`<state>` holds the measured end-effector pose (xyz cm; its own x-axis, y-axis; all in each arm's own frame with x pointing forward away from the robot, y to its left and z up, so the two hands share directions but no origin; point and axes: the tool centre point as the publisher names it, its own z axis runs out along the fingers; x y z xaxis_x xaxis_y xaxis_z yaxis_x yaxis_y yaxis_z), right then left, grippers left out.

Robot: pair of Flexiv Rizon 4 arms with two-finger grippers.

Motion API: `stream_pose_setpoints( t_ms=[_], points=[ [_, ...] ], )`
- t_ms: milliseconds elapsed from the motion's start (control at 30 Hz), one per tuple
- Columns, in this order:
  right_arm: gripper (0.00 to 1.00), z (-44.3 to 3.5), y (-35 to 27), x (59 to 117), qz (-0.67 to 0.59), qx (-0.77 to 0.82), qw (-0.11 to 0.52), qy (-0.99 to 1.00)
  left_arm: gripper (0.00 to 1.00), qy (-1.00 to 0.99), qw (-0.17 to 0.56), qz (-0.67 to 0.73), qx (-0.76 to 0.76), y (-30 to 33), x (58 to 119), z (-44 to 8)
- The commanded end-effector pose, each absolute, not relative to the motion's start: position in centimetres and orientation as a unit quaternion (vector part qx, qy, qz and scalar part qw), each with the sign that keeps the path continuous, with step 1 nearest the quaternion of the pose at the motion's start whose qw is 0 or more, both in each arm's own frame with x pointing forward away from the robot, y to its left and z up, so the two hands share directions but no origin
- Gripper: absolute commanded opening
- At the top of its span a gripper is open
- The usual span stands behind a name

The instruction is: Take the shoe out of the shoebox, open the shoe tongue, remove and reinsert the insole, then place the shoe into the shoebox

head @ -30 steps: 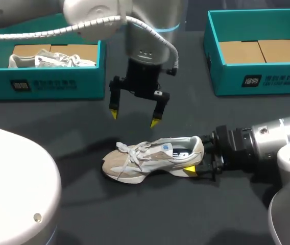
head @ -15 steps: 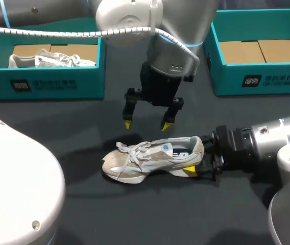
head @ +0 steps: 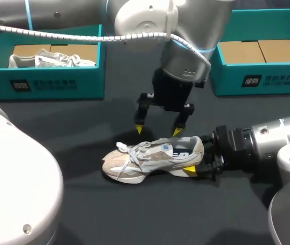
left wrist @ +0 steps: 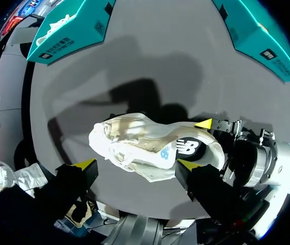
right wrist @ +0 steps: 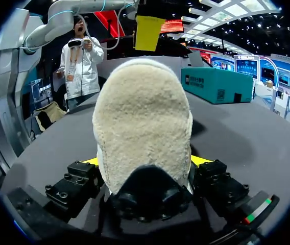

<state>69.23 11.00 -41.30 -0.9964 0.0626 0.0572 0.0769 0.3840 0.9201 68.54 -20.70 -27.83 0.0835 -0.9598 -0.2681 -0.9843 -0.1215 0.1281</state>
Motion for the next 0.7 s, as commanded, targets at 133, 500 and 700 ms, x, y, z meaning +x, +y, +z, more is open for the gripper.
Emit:
stream_pose_setpoints(
  t_ms=[133, 500, 700],
  points=[
    [0.00, -41.3, 11.2, 69.1, -0.552, -0.043, 0.006, -0.833, 1.00, 0.627, 0.072, 0.190, -0.752, -22.5, 68.2, -29.8],
    [0.00, -41.3, 11.2, 69.1, -0.552, -0.043, 0.006, -0.833, 1.00, 0.621, 0.072, 0.221, -0.749, -22.9, 67.5, -32.7],
    [0.00, -41.3, 11.2, 69.1, -0.552, -0.043, 0.006, -0.833, 1.00, 0.611, 0.080, 0.231, -0.753, -23.3, 67.5, -33.6]
  ],
)
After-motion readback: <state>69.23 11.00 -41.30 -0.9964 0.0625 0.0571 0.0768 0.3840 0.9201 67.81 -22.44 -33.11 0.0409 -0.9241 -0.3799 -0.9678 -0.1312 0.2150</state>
